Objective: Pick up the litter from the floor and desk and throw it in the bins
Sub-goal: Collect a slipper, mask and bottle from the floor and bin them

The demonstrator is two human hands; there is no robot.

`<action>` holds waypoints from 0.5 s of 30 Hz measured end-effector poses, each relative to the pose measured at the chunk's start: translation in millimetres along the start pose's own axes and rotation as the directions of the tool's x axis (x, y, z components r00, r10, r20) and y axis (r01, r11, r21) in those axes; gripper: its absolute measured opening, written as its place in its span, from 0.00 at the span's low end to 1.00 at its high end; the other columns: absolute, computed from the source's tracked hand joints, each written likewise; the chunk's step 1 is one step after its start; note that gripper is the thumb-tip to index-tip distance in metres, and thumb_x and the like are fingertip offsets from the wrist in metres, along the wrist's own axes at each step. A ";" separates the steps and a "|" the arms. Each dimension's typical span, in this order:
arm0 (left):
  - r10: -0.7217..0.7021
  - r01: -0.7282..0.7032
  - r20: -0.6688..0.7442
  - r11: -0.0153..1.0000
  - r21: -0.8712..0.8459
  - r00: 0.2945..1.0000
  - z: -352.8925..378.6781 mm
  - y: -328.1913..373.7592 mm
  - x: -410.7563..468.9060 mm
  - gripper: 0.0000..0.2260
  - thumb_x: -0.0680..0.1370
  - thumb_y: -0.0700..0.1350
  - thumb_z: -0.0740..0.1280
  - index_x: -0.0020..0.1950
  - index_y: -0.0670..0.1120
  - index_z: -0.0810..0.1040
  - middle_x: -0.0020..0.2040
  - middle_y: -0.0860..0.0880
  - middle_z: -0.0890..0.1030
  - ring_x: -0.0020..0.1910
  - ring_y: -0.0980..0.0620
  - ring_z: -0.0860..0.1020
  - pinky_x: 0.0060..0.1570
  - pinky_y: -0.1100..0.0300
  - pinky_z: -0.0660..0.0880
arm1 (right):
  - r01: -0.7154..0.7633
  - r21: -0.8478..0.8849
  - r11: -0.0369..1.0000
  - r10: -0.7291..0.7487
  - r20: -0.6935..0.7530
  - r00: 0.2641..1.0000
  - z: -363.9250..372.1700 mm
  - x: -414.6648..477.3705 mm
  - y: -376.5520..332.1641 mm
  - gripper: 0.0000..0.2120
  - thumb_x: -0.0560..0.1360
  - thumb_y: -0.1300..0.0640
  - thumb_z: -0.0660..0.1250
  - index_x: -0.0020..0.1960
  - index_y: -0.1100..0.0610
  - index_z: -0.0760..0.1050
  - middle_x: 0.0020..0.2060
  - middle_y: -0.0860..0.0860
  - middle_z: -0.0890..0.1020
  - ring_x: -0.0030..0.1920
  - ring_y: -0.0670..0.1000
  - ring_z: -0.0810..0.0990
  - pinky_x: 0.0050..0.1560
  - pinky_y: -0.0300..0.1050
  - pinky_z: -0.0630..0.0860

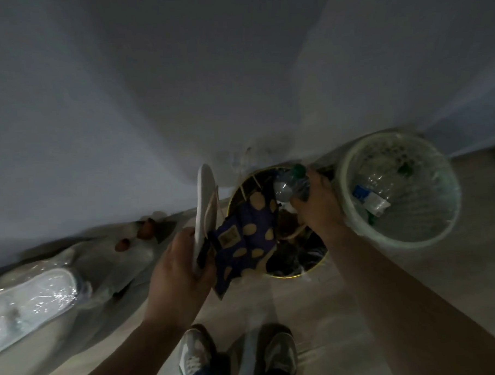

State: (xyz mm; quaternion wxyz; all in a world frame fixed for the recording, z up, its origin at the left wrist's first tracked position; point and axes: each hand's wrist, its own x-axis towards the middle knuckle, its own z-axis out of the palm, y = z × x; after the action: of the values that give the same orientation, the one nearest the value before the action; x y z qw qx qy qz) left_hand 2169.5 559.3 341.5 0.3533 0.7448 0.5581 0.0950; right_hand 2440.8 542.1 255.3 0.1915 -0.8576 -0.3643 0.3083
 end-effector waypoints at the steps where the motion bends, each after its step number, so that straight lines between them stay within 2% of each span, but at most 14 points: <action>1: 0.007 -0.008 -0.003 1.000 -0.005 1.000 5.4 -3.6 4.5 0.11 0.75 0.49 0.68 0.52 0.58 0.67 0.41 0.59 0.75 0.37 0.63 0.75 0.29 0.69 0.67 | 0.048 -0.051 0.998 -0.047 0.024 0.999 4.8 6.3 0.4 0.37 0.74 0.55 0.69 0.77 0.56 0.55 0.71 0.60 0.64 0.68 0.61 0.68 0.65 0.53 0.70; 3: 0.007 -0.007 -0.004 1.000 -0.014 1.000 11.7 -7.9 10.7 0.12 0.75 0.49 0.68 0.51 0.60 0.66 0.40 0.60 0.74 0.37 0.64 0.75 0.29 0.70 0.66 | 0.113 -0.160 0.981 -0.104 0.061 0.993 11.0 15.2 -0.7 0.35 0.76 0.53 0.67 0.77 0.55 0.54 0.71 0.61 0.65 0.69 0.62 0.67 0.64 0.55 0.71; 6: -0.016 0.016 0.003 1.000 0.001 1.000 12.2 -12.0 13.5 0.10 0.75 0.50 0.69 0.49 0.57 0.67 0.39 0.59 0.75 0.35 0.63 0.75 0.28 0.70 0.65 | 0.106 -0.265 0.959 -0.113 -0.014 0.993 13.4 16.4 -5.7 0.28 0.76 0.54 0.66 0.73 0.58 0.62 0.65 0.61 0.69 0.63 0.63 0.72 0.58 0.55 0.73; 10: -0.046 0.045 0.027 0.999 0.027 0.999 2.6 -13.6 12.9 0.10 0.74 0.50 0.69 0.48 0.57 0.67 0.37 0.58 0.75 0.33 0.62 0.75 0.25 0.72 0.63 | 0.123 -0.318 0.940 -0.123 0.021 0.992 8.4 17.1 -9.3 0.23 0.76 0.56 0.67 0.68 0.61 0.65 0.63 0.61 0.72 0.61 0.62 0.73 0.58 0.55 0.73; 15: -0.074 0.073 0.024 0.997 0.038 0.997 -3.9 -20.5 17.1 0.12 0.74 0.47 0.70 0.51 0.56 0.68 0.39 0.58 0.75 0.34 0.60 0.75 0.26 0.67 0.66 | 0.128 -0.352 0.927 -0.121 0.042 0.992 4.2 16.6 -11.1 0.22 0.76 0.53 0.68 0.65 0.62 0.66 0.56 0.61 0.79 0.56 0.61 0.78 0.53 0.54 0.77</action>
State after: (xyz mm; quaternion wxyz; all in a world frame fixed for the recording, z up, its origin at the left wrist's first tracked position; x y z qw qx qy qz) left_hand 2157.9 578.9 327.0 0.3498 0.7313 0.5823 0.0621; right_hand 2441.4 562.2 251.9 0.0498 -0.8502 -0.4694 0.2330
